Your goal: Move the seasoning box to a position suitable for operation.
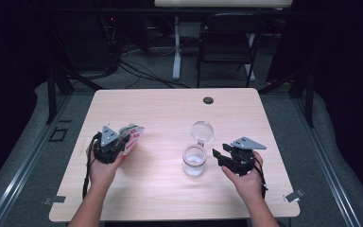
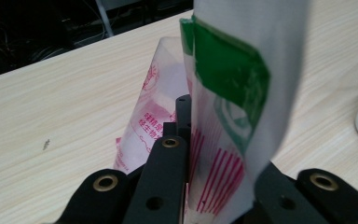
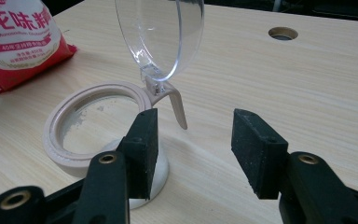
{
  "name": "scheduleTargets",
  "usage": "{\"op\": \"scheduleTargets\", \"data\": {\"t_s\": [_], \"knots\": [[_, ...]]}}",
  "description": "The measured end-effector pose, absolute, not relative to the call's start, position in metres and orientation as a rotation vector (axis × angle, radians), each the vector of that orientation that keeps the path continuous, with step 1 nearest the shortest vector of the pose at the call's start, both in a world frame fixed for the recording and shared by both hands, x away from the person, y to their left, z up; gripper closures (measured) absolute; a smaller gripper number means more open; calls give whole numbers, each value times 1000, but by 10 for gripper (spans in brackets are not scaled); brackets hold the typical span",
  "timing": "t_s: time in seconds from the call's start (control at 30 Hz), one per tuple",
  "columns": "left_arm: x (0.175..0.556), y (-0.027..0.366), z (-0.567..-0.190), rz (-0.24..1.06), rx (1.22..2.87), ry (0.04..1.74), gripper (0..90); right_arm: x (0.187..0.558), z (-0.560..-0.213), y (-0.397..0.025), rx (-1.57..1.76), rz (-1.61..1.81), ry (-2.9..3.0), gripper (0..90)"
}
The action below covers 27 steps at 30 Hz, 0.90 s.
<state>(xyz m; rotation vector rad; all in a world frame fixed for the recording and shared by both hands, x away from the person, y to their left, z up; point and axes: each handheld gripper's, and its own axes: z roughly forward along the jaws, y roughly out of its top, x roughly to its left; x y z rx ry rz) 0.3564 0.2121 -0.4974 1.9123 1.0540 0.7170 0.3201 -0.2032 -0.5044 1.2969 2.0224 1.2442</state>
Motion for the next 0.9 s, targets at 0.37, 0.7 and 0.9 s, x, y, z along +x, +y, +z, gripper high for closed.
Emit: {"op": "scheduleTargets", "data": {"t_s": [0.37,0.7,0.9], "knots": [[378,237,-470,727,1900,1100,900,320,-505,-203,1295,1242,2026,513],[386,237,-447,734,1914,1065,900,320,-504,-205,1301,1255,2014,513],[382,229,-436,694,1928,1007,900,320,-504,-204,1294,1245,2020,513]]}}
